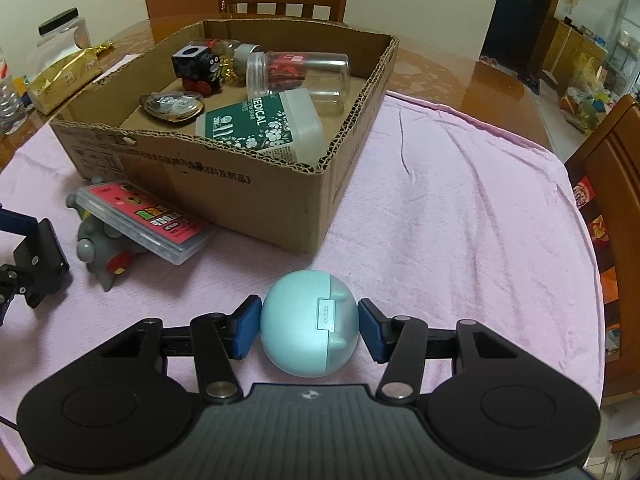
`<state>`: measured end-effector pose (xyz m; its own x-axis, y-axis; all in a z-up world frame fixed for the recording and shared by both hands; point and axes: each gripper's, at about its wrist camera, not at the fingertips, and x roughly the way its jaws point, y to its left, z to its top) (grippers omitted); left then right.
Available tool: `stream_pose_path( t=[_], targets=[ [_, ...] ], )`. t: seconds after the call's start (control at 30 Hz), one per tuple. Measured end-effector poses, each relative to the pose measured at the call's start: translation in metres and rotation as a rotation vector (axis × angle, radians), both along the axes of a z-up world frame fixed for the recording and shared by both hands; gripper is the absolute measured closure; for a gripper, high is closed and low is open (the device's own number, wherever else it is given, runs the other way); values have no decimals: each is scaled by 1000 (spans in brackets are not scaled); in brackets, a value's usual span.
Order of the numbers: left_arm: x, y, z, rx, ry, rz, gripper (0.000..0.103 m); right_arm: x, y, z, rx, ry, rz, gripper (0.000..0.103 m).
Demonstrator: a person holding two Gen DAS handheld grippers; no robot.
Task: Organize rigid objects
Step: 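Carry the black case into the box and open the left gripper while the right carries the teal case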
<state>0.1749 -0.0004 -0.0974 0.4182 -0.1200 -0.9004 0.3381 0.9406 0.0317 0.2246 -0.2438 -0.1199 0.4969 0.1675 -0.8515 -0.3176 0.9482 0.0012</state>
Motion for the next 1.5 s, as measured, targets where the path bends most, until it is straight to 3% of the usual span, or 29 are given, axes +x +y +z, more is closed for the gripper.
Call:
stream_pose_path(
  t=[0.33, 0.67, 0.77, 1.03, 1.23, 1.5],
  targets=[
    [2, -6, 53, -14, -21, -84, 34, -10, -6, 34, 24, 6, 68, 45],
    [47, -18, 110, -28, -199, -87, 34, -14, 3, 86, 17, -75, 213, 45],
    [68, -21, 109, -25, -227, -82, 34, -11, 6, 97, 16, -96, 228, 45],
    [103, -23, 83, -23, -210, -42, 34, 3, 17, 119, 32, -138, 257, 45],
    [106, -15, 78, -35, -255, 22, 8, 18, 29, 130, 37, -163, 279, 45],
    [81, 16, 91, -60, -312, 143, 3, 41, 54, 136, 41, -181, 327, 45]
  ],
)
